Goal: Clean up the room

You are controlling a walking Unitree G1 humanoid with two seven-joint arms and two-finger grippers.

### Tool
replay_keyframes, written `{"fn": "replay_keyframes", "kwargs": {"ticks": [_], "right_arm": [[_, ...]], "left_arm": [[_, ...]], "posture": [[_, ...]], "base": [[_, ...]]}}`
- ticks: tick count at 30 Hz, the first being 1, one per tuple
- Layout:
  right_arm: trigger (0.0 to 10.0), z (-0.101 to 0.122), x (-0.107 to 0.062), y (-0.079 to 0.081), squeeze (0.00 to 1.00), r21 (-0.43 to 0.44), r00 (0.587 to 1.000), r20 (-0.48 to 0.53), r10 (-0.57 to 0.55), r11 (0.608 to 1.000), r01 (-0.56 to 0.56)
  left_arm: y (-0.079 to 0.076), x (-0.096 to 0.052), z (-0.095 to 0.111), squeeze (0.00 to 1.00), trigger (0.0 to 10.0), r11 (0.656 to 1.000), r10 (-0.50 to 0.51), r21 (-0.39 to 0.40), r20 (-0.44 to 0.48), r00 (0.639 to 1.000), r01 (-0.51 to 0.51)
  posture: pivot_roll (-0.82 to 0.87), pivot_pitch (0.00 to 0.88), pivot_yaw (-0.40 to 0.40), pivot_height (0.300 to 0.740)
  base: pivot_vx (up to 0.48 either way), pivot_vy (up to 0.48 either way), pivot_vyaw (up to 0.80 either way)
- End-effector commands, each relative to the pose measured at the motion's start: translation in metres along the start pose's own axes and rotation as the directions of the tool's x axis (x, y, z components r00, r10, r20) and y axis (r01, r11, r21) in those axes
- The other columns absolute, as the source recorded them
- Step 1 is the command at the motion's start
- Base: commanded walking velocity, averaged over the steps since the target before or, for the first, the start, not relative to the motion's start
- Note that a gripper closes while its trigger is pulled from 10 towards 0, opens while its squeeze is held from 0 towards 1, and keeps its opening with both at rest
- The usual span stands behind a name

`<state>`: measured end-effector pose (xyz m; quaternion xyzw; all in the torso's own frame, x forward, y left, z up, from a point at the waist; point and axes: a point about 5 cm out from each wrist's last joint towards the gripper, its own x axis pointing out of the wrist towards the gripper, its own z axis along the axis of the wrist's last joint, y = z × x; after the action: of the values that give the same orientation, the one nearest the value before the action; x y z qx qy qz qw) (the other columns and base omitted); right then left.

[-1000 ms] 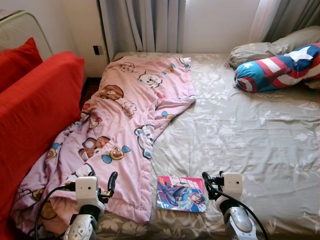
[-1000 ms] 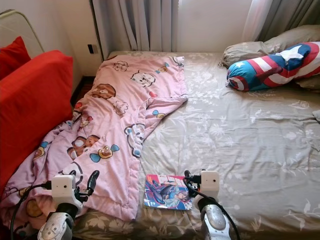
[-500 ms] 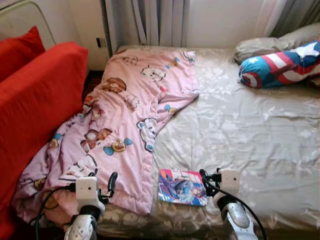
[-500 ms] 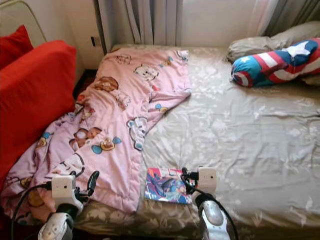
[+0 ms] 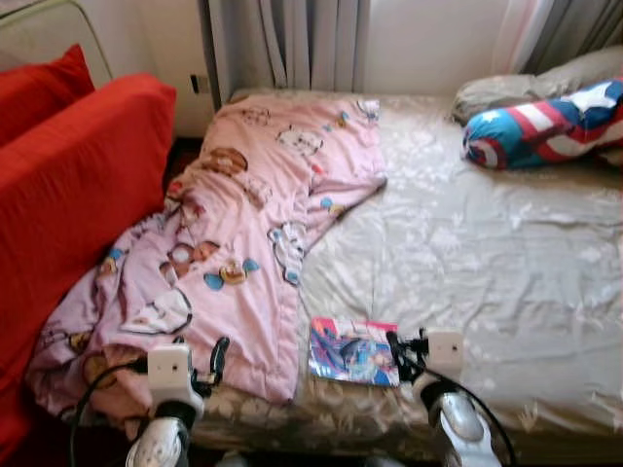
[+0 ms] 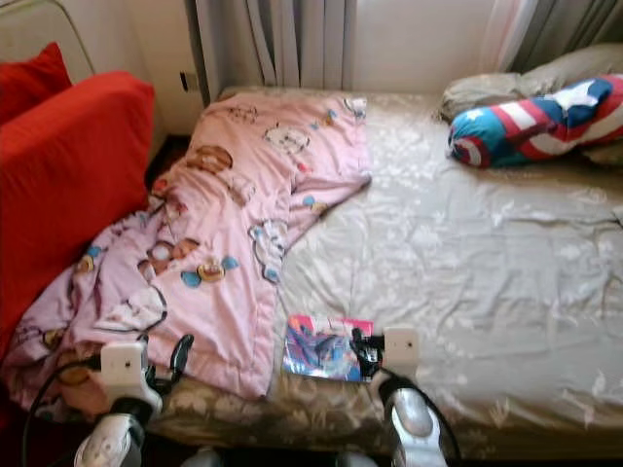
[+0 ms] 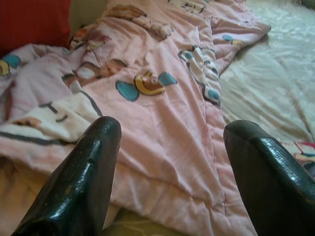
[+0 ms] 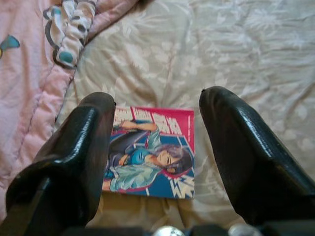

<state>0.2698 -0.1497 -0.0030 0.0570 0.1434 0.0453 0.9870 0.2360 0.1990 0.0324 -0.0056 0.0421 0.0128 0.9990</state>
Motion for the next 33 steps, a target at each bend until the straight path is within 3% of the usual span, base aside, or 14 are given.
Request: {"fn": "replay_keyframes", "kwargs": {"ticks": [1, 33], "right_arm": [[10.0, -0.0018, -0.0008, -0.0004, 0.0, 0.005, 1.0, -0.004, -0.003, 1.0, 0.003], [10.0, -0.0029, 0.0015, 0.0031, 0.0, 0.01, 1.0, -0.014, -0.007, 1.0, 0.007]], "left_arm": [[-0.0006, -0.0016, -0.0021, 0.0, 10.0, 1.0, 0.002, -0.005, -0.015, 1.0, -0.003], [-0.0054, 0.0012, -0.0044, 0.0, 10.0, 0.999, -0.031, -0.02, -0.039, 0.999, 0.03]], "posture": [[-0.01, 0.111, -0.03, 0.647], [0.0, 0.124, -0.022, 0.632]], "base": [[0.0, 0.0, 0.0], [0.0, 0.0, 0.0]]}}
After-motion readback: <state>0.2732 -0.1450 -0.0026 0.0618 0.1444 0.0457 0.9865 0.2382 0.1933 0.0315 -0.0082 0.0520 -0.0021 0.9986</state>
